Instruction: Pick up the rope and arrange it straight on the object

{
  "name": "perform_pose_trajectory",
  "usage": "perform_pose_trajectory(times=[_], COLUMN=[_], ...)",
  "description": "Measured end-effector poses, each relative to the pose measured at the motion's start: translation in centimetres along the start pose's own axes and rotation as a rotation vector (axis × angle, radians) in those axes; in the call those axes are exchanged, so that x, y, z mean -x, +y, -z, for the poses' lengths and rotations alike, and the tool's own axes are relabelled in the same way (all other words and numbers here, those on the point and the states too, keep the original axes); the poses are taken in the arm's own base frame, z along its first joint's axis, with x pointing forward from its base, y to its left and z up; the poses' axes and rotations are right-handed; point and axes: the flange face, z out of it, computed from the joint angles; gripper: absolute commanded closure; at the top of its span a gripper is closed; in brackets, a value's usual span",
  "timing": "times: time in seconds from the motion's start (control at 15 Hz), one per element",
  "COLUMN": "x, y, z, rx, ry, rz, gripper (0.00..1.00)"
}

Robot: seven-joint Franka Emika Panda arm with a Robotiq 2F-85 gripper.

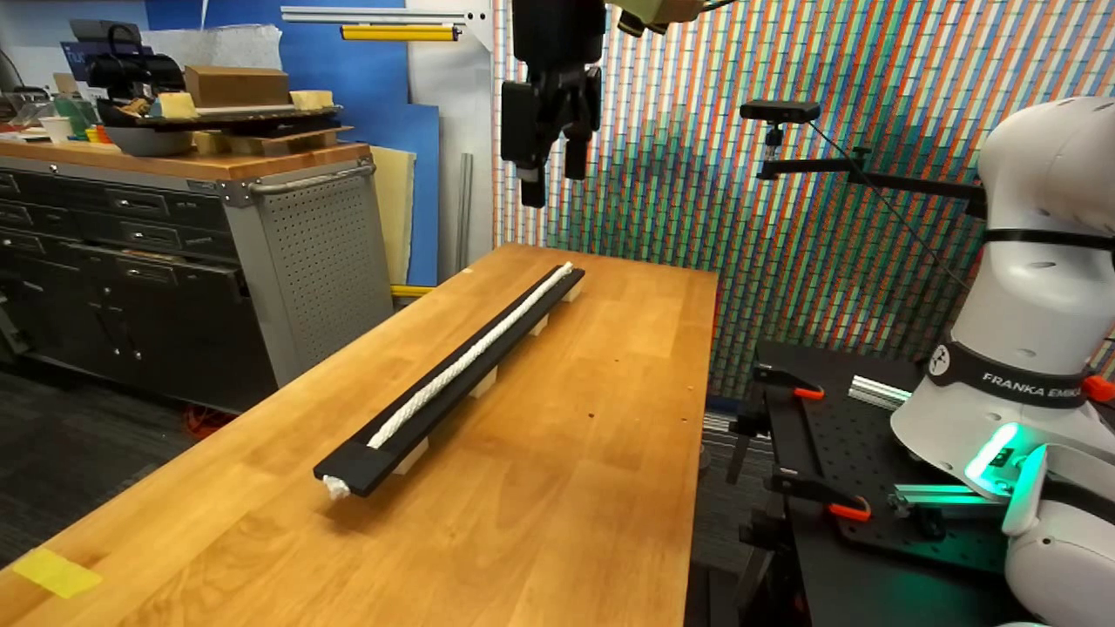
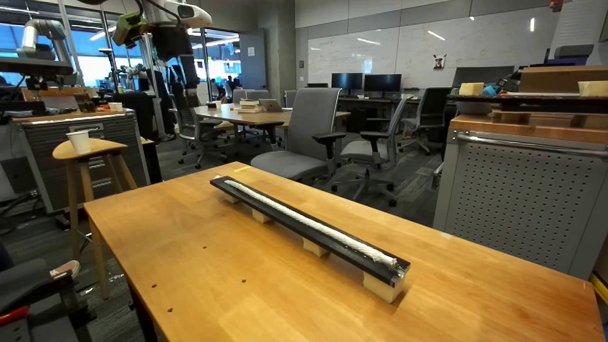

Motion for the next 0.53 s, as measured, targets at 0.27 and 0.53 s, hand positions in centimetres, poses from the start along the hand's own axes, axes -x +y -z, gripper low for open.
perform_pose_trajectory(times=[0.27,0.53], x=[0.14,0.14], y=[0.03,0.01], z=[-0.23,-0.32], rx=[0.002,0.002], ry=[-0.005,-0.007], rz=[0.006,0.007], gripper=[0.00,0.00])
